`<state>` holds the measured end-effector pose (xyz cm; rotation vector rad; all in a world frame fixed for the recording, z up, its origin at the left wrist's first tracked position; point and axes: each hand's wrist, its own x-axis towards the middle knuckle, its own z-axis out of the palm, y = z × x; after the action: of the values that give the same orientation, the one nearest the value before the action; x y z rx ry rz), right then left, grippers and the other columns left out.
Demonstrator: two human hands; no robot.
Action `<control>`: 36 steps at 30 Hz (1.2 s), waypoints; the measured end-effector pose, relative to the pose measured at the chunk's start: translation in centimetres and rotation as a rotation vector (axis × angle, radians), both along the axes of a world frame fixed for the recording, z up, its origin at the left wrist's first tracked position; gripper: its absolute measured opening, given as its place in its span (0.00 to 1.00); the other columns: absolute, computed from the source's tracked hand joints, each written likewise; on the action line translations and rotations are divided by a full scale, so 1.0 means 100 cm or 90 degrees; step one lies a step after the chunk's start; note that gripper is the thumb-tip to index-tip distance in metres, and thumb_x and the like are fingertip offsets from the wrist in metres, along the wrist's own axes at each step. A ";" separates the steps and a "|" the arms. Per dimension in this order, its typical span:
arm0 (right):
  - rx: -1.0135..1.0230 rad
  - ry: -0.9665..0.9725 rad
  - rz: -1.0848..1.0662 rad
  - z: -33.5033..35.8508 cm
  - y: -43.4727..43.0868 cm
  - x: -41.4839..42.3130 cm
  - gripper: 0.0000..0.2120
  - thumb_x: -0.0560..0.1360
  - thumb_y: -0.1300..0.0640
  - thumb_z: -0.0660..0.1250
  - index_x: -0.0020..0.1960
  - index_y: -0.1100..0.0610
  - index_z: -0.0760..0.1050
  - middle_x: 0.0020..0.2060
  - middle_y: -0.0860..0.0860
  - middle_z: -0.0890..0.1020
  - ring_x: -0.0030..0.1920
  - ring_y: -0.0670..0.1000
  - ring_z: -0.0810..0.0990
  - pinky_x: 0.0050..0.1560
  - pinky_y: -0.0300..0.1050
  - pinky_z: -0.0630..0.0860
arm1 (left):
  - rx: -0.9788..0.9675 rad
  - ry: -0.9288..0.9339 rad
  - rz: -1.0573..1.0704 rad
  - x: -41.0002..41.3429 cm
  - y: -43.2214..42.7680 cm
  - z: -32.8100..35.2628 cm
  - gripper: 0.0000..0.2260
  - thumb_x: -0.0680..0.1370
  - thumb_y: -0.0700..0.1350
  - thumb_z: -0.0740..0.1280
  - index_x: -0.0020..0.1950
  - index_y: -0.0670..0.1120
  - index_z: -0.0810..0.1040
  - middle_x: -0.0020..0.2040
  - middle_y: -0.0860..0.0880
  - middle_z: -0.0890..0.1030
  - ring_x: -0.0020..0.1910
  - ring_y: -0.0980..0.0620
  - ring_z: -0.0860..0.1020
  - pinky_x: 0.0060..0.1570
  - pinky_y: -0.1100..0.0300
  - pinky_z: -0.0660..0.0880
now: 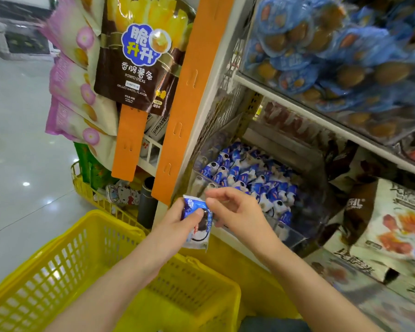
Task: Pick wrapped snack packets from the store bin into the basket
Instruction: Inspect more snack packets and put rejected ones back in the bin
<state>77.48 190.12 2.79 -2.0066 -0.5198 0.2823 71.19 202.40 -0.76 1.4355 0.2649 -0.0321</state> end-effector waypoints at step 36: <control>-0.150 -0.340 0.110 -0.031 -0.014 -0.002 0.02 0.74 0.57 0.68 0.43 0.55 0.76 0.40 0.47 0.75 0.40 0.45 0.76 0.43 0.45 0.76 | 0.139 -0.097 0.110 0.005 -0.008 -0.025 0.10 0.79 0.45 0.61 0.41 0.42 0.75 0.39 0.36 0.78 0.36 0.48 0.76 0.34 0.56 0.71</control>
<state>77.24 188.69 -0.31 -2.2715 -1.0386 -0.1034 71.70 201.61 -3.28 1.6172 0.2722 0.2533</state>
